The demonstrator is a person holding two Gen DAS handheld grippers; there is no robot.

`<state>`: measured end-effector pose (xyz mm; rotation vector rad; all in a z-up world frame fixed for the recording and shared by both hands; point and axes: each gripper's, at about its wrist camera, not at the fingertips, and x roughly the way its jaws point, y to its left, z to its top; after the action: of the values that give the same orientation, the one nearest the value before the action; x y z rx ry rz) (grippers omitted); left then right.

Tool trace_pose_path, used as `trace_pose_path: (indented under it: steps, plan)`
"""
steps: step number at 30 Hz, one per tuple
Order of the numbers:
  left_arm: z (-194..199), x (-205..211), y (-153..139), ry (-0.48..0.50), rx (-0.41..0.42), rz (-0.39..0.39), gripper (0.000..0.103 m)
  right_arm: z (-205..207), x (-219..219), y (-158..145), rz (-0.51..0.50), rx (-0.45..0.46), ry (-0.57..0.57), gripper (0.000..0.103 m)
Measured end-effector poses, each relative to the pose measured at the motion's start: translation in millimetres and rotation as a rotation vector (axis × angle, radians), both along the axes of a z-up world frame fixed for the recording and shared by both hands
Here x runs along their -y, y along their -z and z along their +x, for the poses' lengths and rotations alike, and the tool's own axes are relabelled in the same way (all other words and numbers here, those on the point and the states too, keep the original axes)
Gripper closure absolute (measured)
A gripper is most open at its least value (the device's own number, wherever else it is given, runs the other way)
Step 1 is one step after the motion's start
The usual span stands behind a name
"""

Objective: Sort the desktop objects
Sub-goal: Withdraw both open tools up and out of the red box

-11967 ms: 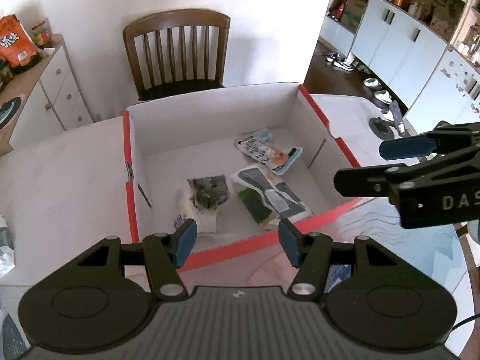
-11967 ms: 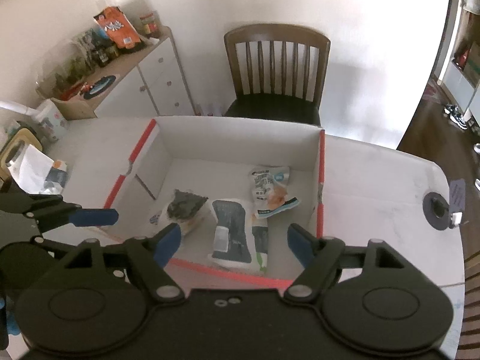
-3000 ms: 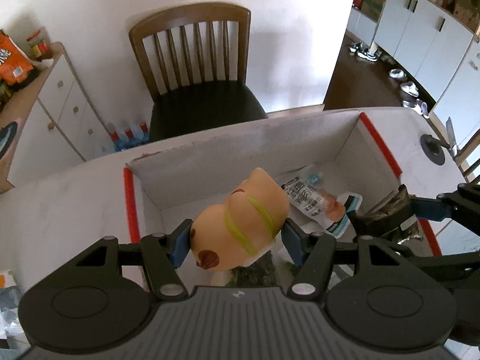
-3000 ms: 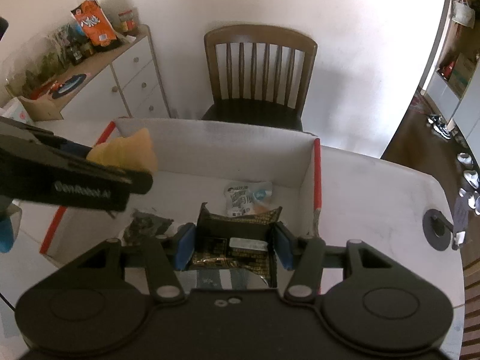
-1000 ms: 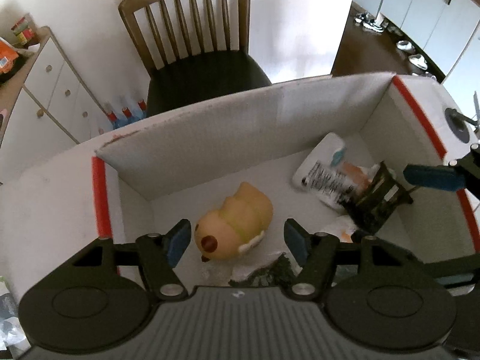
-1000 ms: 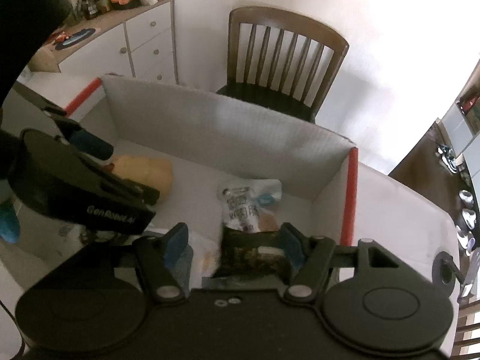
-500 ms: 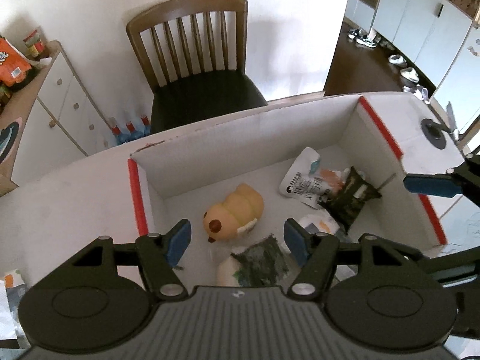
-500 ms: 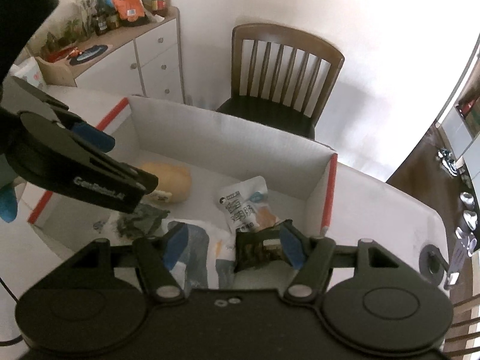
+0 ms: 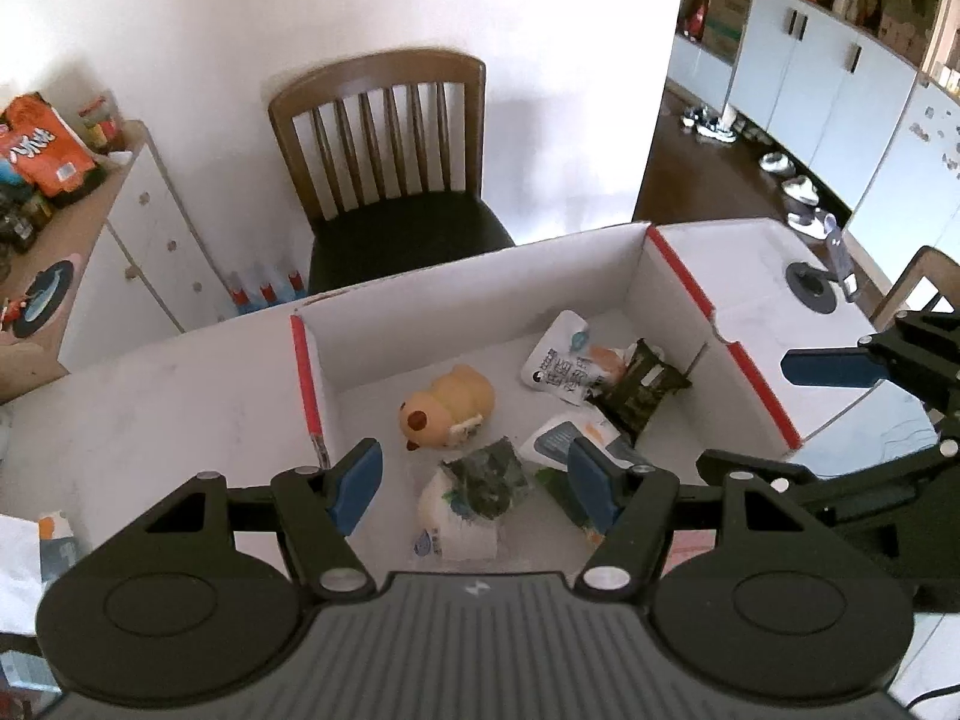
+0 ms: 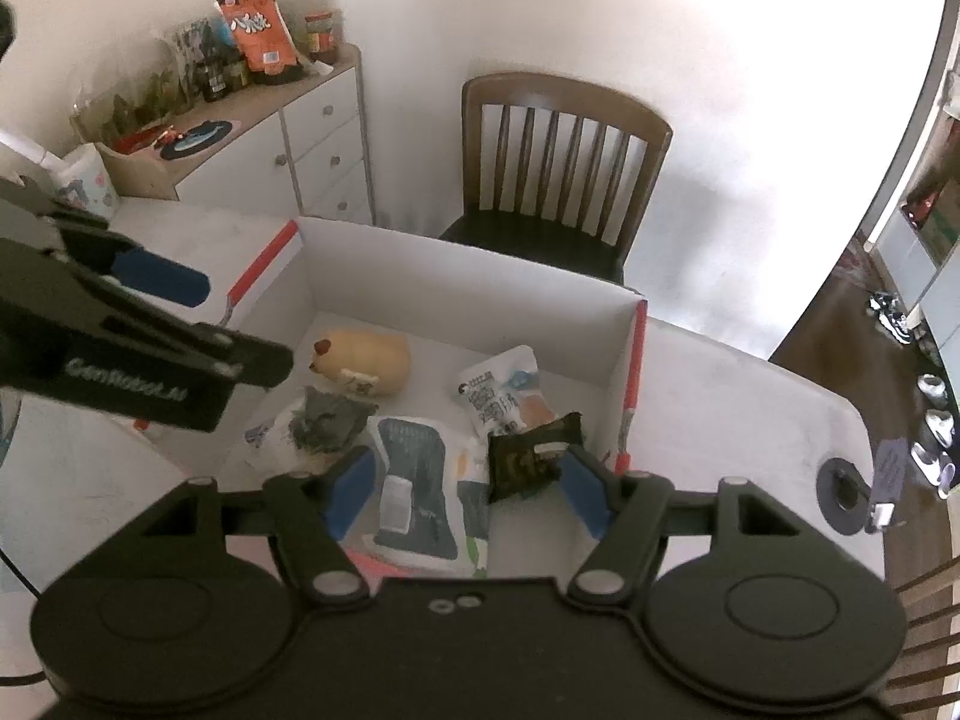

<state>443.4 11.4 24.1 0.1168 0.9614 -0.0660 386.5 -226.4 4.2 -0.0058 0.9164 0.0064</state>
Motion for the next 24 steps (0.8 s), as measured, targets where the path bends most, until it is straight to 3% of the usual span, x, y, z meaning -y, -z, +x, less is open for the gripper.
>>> trace_pose_path:
  steps: [10,14,24]
  plan:
    - [-50.6,2.9,-20.2,0.036,0.072,-0.040,0.036,-36.0,1.0,-22.1,0.057,0.053,0.015,0.025]
    - [-72.1,4.3,-25.7,0.057,0.097,-0.063,0.025,-53.9,1.9,-28.8,0.086,0.082,0.029,0.020]
    - [-119.9,4.9,-26.6,0.071,0.148,-0.087,0.016,-102.3,-1.4,-37.3,0.082,0.149,0.057,0.011]
